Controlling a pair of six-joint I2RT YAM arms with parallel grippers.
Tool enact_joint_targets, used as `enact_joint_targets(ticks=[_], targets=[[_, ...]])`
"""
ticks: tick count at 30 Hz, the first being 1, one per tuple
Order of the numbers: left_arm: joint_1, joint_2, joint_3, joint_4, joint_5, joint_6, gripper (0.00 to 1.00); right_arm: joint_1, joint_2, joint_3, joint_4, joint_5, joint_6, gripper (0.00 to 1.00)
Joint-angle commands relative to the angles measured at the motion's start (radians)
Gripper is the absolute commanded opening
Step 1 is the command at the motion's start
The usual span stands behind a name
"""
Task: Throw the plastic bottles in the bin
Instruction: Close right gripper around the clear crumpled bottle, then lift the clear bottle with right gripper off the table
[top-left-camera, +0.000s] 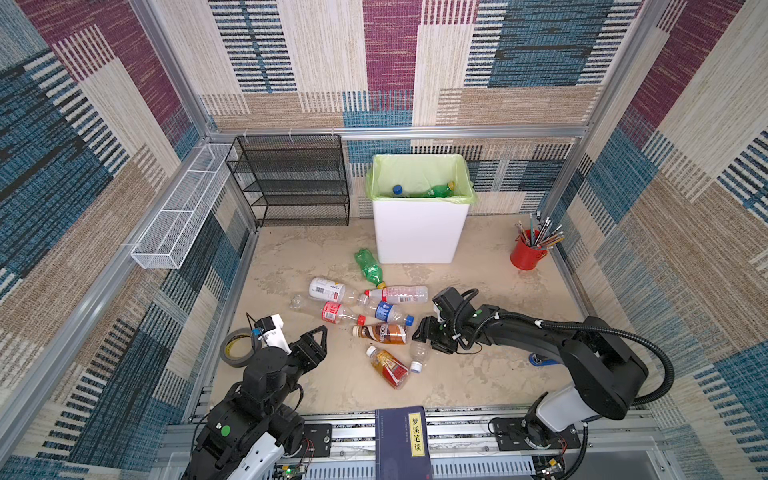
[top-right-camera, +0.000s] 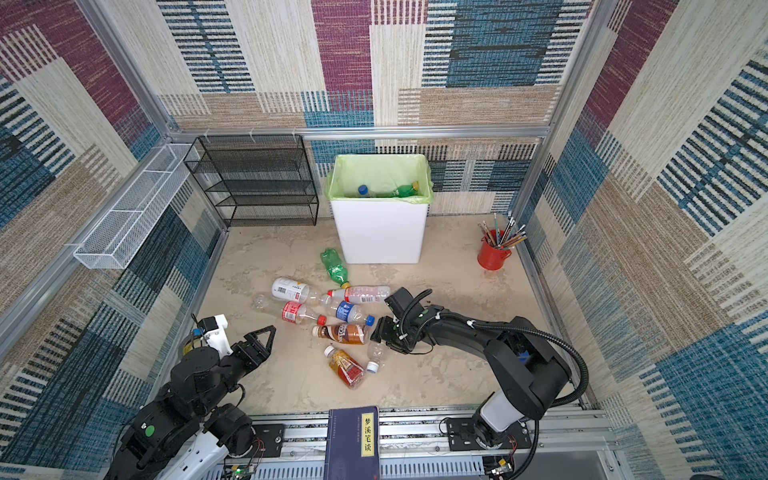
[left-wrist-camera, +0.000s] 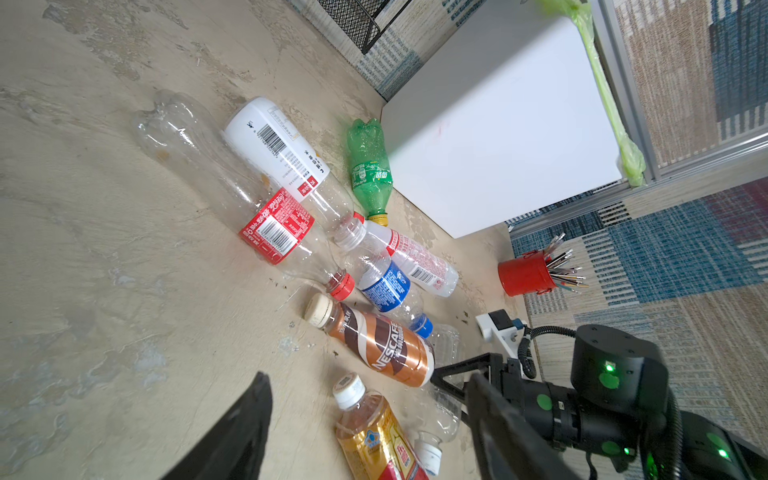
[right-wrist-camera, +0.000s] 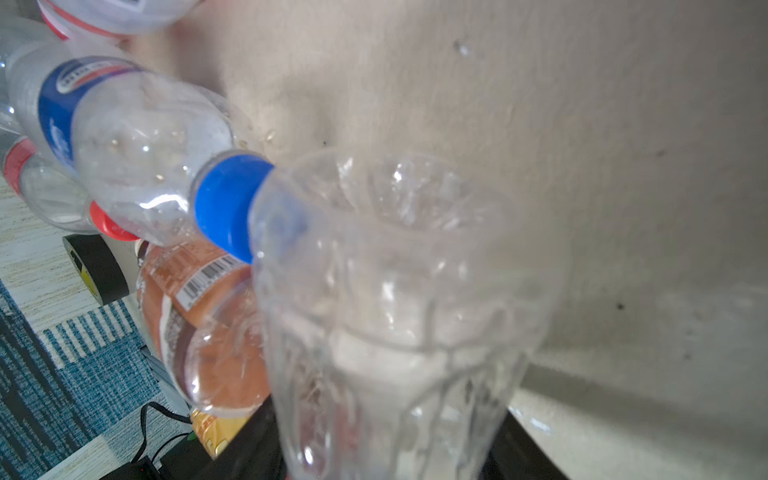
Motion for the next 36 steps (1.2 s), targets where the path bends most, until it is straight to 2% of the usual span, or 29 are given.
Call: enact_joint_targets(ticks=[1,9,20,36], targets=[[0.001,0.019,0.016,0.02,-0.004,0.005,0.75,0.0,-0.057,-0.025,-0.001,0.061,-0.016,0.6],[0.001,0.091,0.015,0.089,0.02,0.011,0.75,0.001,-0.321,-0.144,0.055,0.183,-0.064,0.55],[0.001,0.233,0.042,0.203,0.074,0.042,0.75,0.001,-0.521,-0.211,0.11,0.318,-0.136,0.55],[0.001,0.343,0.068,0.27,0.127,0.057,0.74,0.001,-0.824,-0.384,0.054,0.439,-0.068,0.54]])
